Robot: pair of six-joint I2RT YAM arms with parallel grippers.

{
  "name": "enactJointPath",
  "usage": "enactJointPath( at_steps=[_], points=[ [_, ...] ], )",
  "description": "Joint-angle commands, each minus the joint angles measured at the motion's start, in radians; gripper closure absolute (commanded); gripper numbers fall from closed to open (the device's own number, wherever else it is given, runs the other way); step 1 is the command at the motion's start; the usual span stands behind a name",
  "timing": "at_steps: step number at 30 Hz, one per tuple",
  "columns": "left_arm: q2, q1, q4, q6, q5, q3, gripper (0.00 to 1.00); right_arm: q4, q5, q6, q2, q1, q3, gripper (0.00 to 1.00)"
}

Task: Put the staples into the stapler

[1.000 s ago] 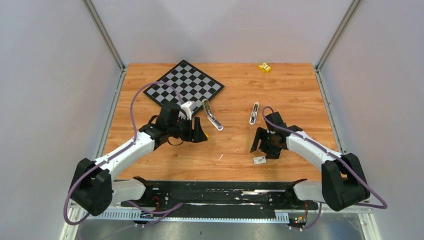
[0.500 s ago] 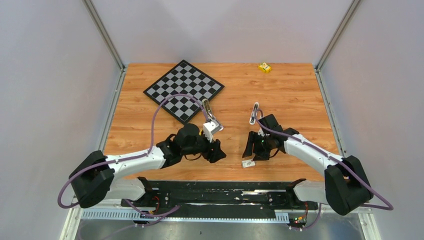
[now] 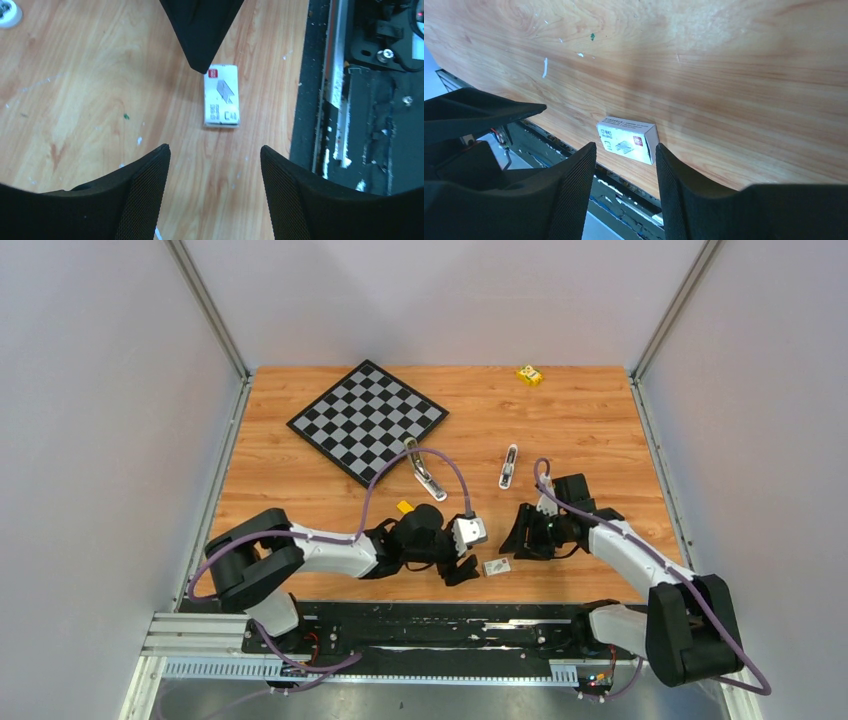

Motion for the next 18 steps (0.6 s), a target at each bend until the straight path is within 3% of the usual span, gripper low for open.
enactJointPath(
  at_steps=[1,10,18],
  points=[
    [0.064,-0.022,0.052,0.120,-0.024,0.080,0.32,-0.014,-0.082,-0.065,-0.033,-0.055,-0.019,0.49],
    [0.183,-0.044,0.028,0.157,0.026,0.165,0.37,0.018,-0.132,-0.080,-0.005,-0.089,-0.043,0.52],
    [0.249,-0.086,0.021,0.148,-0.010,0.207,0.41,0.049,-0.172,-0.082,0.021,-0.117,-0.077,0.54]
  ],
)
